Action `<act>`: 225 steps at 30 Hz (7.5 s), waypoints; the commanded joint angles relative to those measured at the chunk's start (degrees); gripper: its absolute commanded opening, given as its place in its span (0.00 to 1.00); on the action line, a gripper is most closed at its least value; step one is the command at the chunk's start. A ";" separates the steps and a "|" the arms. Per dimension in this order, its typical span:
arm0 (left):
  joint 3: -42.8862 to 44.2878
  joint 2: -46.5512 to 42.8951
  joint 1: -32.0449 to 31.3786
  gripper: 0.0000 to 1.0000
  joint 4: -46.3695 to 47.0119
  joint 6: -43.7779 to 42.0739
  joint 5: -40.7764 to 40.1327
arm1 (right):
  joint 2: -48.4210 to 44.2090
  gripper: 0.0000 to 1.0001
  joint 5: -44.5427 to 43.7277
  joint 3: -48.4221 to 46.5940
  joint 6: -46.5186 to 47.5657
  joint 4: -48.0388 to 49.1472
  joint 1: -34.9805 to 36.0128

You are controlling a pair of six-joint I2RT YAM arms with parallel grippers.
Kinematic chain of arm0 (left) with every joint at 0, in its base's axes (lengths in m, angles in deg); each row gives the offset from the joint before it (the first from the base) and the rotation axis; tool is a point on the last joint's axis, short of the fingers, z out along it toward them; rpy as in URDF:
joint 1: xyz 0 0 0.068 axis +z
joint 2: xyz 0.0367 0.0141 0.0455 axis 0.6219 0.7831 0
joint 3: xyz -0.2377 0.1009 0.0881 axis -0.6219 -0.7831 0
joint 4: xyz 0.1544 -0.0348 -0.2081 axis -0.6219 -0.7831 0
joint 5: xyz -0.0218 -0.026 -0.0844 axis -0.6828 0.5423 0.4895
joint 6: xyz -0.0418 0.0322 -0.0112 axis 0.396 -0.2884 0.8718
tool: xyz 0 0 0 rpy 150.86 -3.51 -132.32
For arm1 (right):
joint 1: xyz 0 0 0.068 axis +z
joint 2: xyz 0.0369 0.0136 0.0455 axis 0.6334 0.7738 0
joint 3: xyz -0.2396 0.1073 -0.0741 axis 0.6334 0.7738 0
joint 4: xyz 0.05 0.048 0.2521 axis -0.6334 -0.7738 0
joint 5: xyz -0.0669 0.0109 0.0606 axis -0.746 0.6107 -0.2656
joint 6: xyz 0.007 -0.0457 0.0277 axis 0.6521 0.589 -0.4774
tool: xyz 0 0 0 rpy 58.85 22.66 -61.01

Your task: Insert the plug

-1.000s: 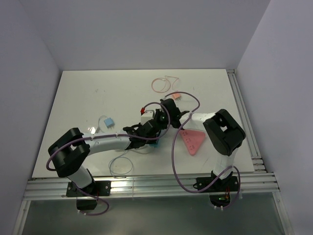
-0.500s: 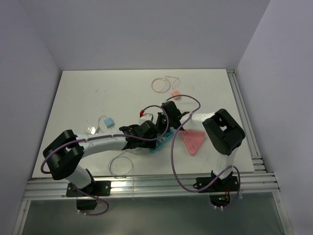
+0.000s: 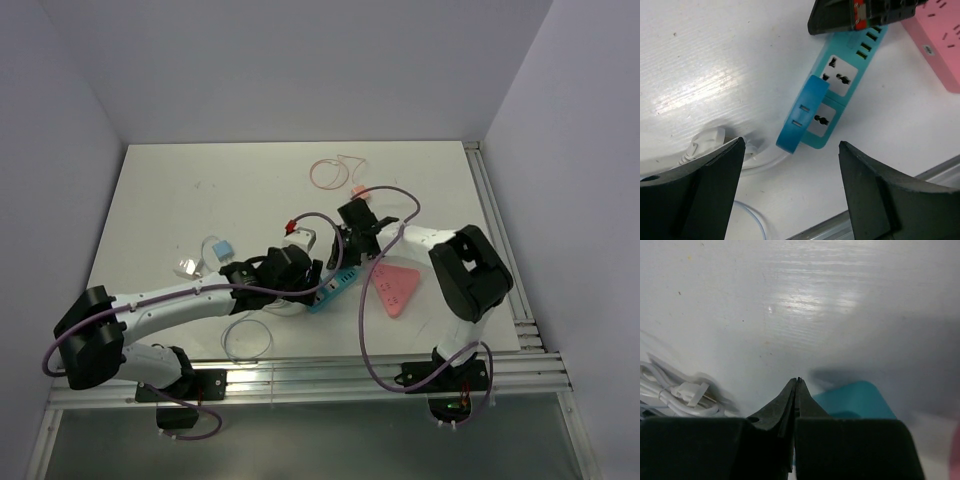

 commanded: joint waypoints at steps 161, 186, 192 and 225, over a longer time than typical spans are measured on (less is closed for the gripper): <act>7.85 -17.74 59.91 0.00 -16.47 22.55 25.25 | -33.56 0.84 6.28 -3.65 7.52 4.85 8.58; 9.97 -24.78 43.73 0.00 -11.73 45.86 40.56 | -16.50 0.74 -28.17 -5.15 10.42 34.39 29.69; 8.13 -24.95 42.68 0.00 -11.20 46.65 41.00 | -15.71 0.57 -29.14 -5.41 10.77 36.85 29.87; 7.86 -23.99 41.71 0.00 -10.06 45.86 39.86 | -16.06 0.57 -27.21 -4.62 7.16 38.88 28.73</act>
